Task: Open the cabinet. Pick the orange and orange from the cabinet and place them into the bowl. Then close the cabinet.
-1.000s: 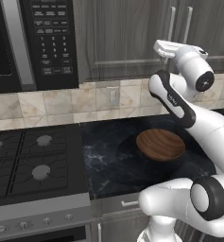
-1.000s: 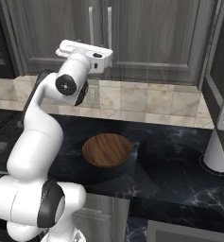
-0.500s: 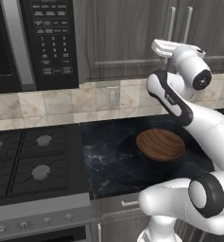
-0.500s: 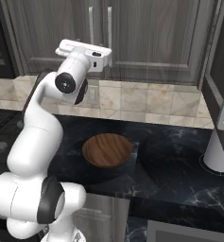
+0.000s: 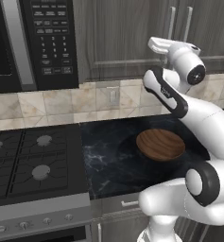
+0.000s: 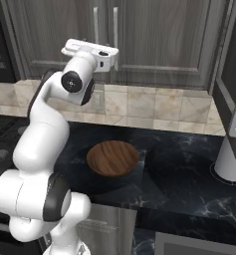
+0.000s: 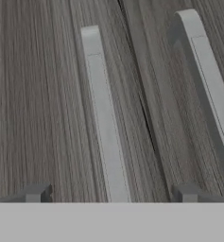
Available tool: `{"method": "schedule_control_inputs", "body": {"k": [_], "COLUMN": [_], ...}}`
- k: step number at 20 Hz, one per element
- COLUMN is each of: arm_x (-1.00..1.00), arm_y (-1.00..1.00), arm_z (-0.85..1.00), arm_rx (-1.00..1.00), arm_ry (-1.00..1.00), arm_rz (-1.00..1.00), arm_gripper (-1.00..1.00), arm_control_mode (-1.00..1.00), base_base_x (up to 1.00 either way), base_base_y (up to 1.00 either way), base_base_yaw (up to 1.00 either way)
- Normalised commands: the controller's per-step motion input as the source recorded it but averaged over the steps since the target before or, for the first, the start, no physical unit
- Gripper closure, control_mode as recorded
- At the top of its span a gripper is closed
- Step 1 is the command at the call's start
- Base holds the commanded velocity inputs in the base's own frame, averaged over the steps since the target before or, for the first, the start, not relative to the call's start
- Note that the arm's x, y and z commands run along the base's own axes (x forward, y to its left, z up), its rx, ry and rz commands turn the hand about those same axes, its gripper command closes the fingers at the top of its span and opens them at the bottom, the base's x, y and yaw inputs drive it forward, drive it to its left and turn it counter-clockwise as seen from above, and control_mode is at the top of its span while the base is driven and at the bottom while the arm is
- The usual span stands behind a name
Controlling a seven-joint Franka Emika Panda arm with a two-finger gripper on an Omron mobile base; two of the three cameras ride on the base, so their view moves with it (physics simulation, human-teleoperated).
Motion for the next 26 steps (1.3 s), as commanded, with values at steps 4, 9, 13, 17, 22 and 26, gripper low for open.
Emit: {"method": "schedule_control_inputs", "body": {"k": [4,9,13,17,22,26], "arm_x": [0.44,0.4,0.3,0.46,0.65,0.29], "arm_y": [0.0,-0.12,-0.33,-0.16,0.0,0.0], "arm_z": [-0.08,-0.05,-0.02,-0.11,-0.17,-0.01], "arm_rx": [0.0,0.04,0.09,0.02,0.0,-0.01], "arm_ry": [0.02,0.05,0.03,0.03,0.01,0.0], "arm_rz": [0.0,0.0,0.0,0.0,-0.01,-0.03], "arm_gripper": [-1.0,-1.0,-1.0,-1.0,1.0,1.0], "arm_control_mode": [-1.0,-1.0,-1.0,-1.0,-1.0,-1.0], "base_base_x": [0.0,0.0,0.0,0.0,0.0,0.0], "base_base_y": [0.0,0.0,0.0,0.0,0.0,0.0], "base_base_yaw": [0.0,0.0,0.0,0.0,0.0,0.0]}}
